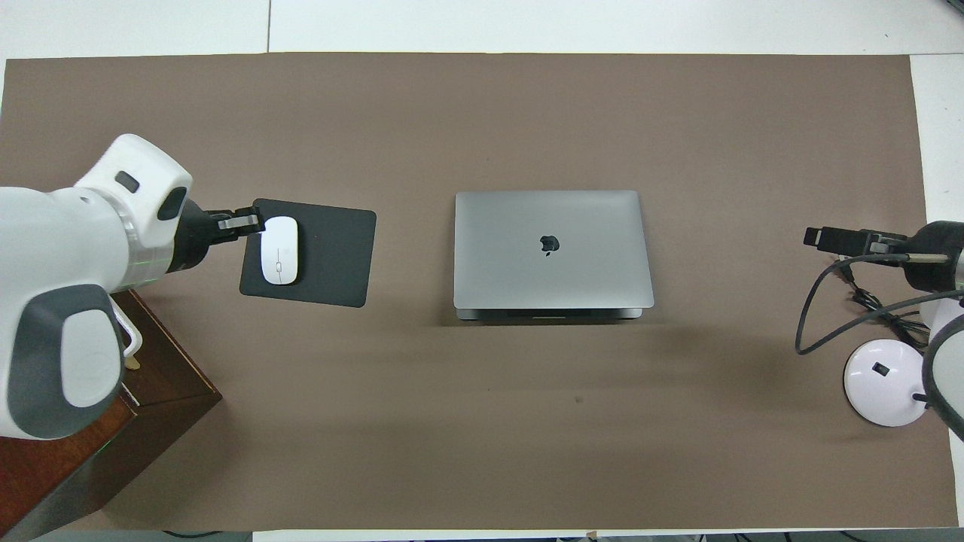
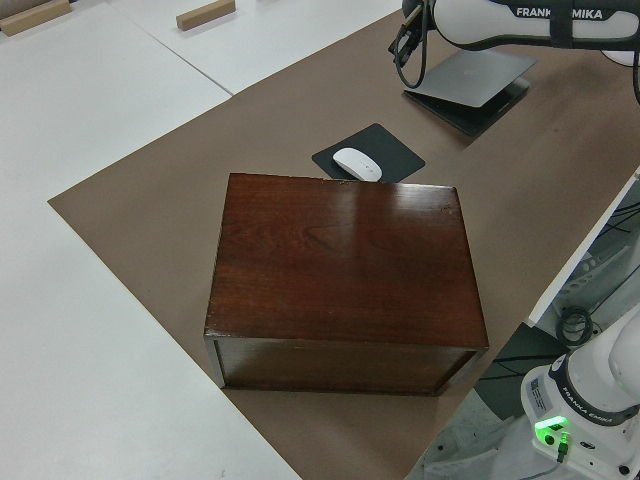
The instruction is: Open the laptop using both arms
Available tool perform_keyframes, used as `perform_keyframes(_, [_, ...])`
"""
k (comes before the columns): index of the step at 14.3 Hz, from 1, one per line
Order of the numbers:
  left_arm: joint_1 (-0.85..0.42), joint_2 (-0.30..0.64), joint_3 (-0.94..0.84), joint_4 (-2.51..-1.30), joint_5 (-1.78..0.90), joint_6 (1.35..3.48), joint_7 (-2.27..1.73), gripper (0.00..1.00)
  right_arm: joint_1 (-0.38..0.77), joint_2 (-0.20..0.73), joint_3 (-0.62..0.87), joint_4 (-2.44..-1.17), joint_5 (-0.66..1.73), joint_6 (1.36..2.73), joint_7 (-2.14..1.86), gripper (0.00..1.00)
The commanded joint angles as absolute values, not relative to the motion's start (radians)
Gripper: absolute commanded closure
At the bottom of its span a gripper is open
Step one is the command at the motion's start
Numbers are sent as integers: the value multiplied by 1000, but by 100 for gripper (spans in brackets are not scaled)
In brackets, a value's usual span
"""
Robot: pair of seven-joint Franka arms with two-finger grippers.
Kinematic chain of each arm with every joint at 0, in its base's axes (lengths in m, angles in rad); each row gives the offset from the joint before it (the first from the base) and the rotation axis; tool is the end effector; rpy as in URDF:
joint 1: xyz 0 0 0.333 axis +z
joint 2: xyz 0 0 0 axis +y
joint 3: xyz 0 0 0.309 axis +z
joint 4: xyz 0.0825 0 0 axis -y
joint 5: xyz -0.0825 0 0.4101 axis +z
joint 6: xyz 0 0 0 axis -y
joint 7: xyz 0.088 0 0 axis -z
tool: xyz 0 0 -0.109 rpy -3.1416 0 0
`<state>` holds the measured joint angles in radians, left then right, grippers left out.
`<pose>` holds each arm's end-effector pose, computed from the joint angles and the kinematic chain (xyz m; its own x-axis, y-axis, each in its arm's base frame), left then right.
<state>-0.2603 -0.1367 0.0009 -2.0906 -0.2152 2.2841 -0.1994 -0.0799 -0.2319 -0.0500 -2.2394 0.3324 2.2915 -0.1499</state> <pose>0.5492 -0.1512 0.4995 0.9604 0.0871 0.2648 0.0171 -0.9666 0.2557 0.5278 -0.0620 0.4751 0.9373 -0.1969 0.2877 -0.1191 -0.9565 -0.2665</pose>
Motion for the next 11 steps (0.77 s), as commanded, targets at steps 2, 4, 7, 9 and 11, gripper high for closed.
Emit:
perform_keyframes(2, [-365, -187, 15, -2255, -232, 2483, -176, 100, -20, -281, -46, -2351, 458, 2417, -130, 0])
perform_keyframes(4, [-412, -195, 15, -2318, -232, 2555, -186, 100, 49, -290, -46, -2399, 489, 2498, -57, 0])
perform_keyframes(7, [-491, -216, 14, -2443, -232, 2728, -201, 100, 159, -295, -44, -2440, 489, 2597, 124, 0])
perform_keyframes(9, [-535, -218, 12, -2515, -232, 2839, -216, 100, 219, -293, -43, -2471, 491, 2666, 237, 0])
perform_keyframes(11, [-574, -218, 12, -2568, -232, 2916, -219, 100, 287, -287, -43, -2520, 508, 2768, 310, 0])
